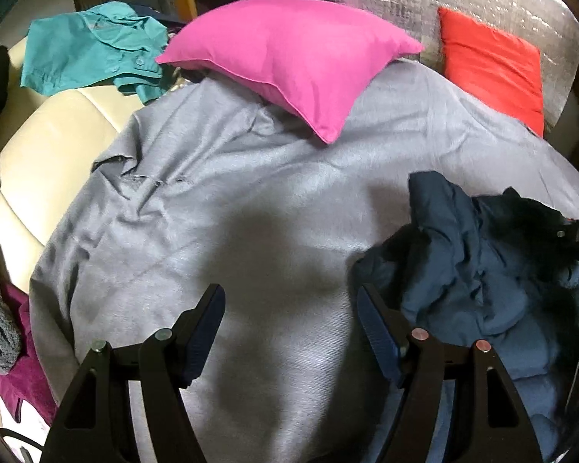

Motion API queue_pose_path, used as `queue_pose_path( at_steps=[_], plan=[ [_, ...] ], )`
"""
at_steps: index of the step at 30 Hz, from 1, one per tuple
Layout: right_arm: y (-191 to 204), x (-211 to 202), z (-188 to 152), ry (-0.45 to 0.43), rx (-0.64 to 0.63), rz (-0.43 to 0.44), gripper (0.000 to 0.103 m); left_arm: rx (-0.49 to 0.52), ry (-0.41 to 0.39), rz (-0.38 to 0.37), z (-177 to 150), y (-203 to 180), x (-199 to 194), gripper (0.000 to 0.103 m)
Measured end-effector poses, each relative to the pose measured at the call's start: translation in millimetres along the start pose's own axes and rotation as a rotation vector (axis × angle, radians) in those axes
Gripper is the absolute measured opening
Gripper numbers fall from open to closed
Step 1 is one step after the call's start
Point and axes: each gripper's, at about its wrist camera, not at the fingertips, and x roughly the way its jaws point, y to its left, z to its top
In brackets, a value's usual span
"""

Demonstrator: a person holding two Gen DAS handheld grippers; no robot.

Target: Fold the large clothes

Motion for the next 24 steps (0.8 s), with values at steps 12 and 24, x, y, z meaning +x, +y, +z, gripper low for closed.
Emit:
queue_pose_path(
  at_steps=[12, 24],
  plan=[
    [64.8, 48.2, -20.9, 0.155, -0.037, 0.081, 0.064, -0.086, 0.017, 0.03, -6.5, 57.8, -0.4, 0.072],
    [18.1, -1.0, -19.9, 0.014, 0.065, 0.208, 0.063, -0.036, -0.009, -0.028, -6.1, 37.7, -2.0, 0.072]
  ],
)
